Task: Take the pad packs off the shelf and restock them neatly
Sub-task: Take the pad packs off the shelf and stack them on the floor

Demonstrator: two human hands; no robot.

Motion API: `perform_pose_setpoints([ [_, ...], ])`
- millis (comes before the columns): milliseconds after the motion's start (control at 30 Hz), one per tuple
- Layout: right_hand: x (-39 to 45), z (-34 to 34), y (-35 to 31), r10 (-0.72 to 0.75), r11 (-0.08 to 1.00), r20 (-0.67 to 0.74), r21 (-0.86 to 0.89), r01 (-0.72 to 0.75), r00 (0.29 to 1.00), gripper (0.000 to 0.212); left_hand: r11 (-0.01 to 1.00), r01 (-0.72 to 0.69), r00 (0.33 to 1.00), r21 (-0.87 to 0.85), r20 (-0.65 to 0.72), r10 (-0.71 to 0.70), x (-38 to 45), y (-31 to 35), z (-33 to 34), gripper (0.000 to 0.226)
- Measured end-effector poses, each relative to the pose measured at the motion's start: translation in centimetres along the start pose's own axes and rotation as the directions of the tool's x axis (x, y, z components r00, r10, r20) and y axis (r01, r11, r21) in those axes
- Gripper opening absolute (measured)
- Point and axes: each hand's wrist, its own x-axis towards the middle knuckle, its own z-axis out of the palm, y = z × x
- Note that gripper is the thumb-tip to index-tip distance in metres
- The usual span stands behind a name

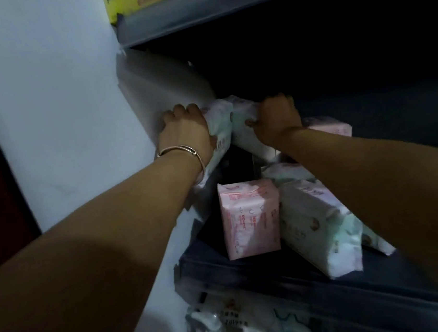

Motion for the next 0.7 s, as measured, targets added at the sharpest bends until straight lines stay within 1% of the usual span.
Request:
perform_pose_setpoints([
  [67,-0.5,-1.9,0.3,-0.006,1.000,-0.009,0.003,0.006,1.000,0.048,1.000,0.003,1.000,-0.026,-0.012,-0.003,-0.3,0.2,-1.3,0.063],
  [133,-1.7,-3.9,0.6,0.022,1.000,-0.003,0.021,-0.022,1.000,0.050,0.999,-0.007,1.000,-0.041,-0.019,0.006,-1.2,0.6,-2.9,0.063],
  [200,-3.3,-6.0,1.1,0.049,0.998,-0.007,0.030,-0.049,0.999,0.052,0.999,-0.012,0.999,-0.038,-0.038,0.011,-2.4,1.1,-4.6,0.060],
  [267,-5.4,-8.3,1.3,0.042,0.998,-0.015,0.039,-0.041,0.999,0.053,1.000,-0.027,0.998,-0.013,-0.057,0.027,-4.0,1.5,-6.3,0.056],
  [333,-7.6,-10.5,1.6,0.032,0.998,-0.043,0.054,-0.030,0.999,0.051,0.999,-0.035,0.997,-0.027,-0.066,0.034,-6.0,2.0,-8.1,0.053],
  [533,-15.7,-16.2,2.1,-0.008,0.998,-0.090,0.054,0.013,0.996,0.043,0.987,0.002,1.000,-0.160,0.010,-0.001,-13.4,2.9,-11.9,0.049],
  [600,-18.5,-17.3,2.5,-0.014,0.999,-0.082,0.047,0.018,0.997,0.043,0.978,0.019,0.999,-0.210,0.031,-0.013,-16.2,3.0,-12.5,0.047],
  [700,-22.7,-18.1,2.9,0.012,0.996,-0.039,0.090,-0.008,0.999,0.045,0.968,0.000,0.998,-0.251,0.065,0.017,-20.5,2.8,-12.9,0.049],
])
